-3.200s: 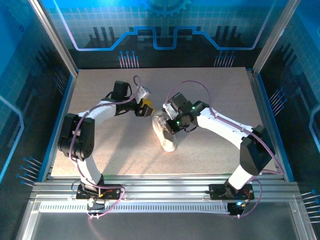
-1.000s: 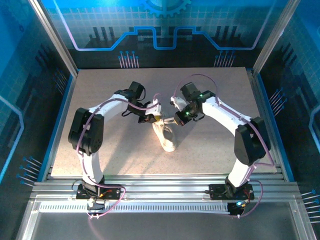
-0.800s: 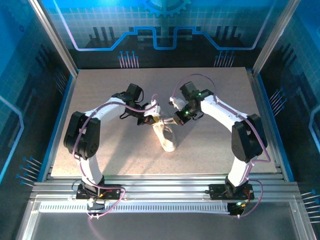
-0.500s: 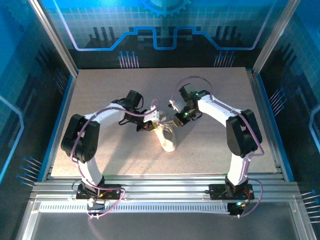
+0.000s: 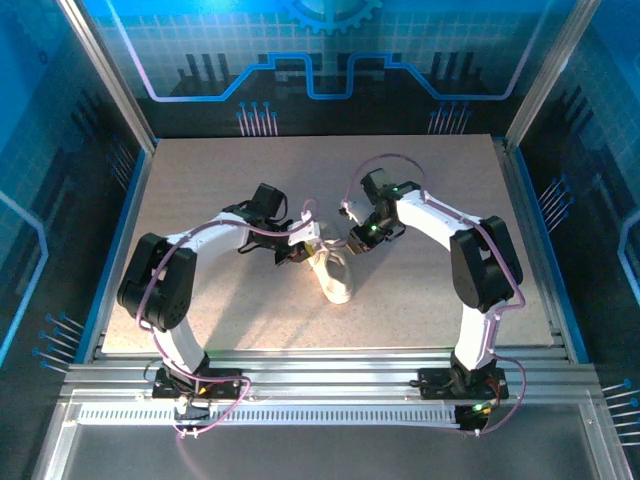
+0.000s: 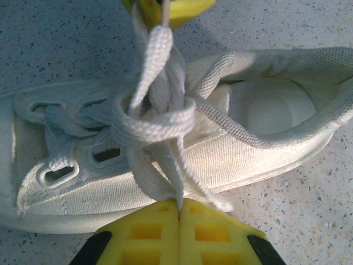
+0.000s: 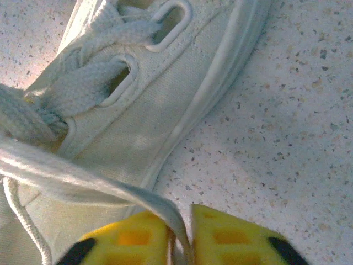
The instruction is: Tie the shoes
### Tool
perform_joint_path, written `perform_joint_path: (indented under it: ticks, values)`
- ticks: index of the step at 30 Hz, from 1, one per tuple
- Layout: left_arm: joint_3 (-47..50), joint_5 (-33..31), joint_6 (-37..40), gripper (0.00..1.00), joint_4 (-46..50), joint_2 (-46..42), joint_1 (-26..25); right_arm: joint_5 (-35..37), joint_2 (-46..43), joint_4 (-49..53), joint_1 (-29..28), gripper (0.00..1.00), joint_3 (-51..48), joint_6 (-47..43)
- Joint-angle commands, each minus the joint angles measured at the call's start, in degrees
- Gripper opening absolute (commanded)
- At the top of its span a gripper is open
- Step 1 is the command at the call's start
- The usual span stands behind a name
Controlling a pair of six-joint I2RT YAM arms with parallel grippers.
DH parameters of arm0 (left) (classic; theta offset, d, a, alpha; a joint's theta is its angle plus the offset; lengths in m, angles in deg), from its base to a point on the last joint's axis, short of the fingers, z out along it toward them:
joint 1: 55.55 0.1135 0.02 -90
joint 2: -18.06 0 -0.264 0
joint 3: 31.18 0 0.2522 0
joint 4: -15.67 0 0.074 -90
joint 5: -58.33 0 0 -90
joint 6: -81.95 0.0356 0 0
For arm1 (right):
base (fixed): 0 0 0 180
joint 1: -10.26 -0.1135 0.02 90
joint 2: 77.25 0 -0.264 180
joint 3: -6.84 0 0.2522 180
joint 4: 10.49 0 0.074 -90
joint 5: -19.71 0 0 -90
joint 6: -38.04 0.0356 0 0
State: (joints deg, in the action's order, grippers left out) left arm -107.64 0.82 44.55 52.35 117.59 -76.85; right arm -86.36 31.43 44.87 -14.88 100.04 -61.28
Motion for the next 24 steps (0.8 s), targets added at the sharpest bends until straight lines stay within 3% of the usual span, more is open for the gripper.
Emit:
perform_joint_path:
  ticks: [1, 2, 11, 18, 24]
  values:
    - [-0.4, -0.1, -0.8, 0.0, -0.4, -1.5, -0.7, -2.9, -3.3, -2.4, 1.9, 0.3, -2.7, 0.8]
    - [-0.5, -0.1, -0.8, 0.0, -0.4, -1.4, -0.8, -4.0, -4.6, -3.6, 2.7, 0.35, -3.6, 1.6]
    - [-0.8, -0.4, -0.7, 0.0, -0.2, -2.0, -0.8, -10.9, -12.0, -6.8, 6.2, 0.45, -5.4, 4.9]
    - [-1.8, 0.0, -1.2, 0.0, -0.8, -2.1, -0.8, -17.8, -12.5, -16.9, 5.3, 0.52, -8.4, 10.1]
    - [-2.3, 0.0, -0.6, 0.0, -1.4, -1.9, -0.8, -17.9, -9.7, -17.9, 4.2, 0.57, -7.7, 10.8]
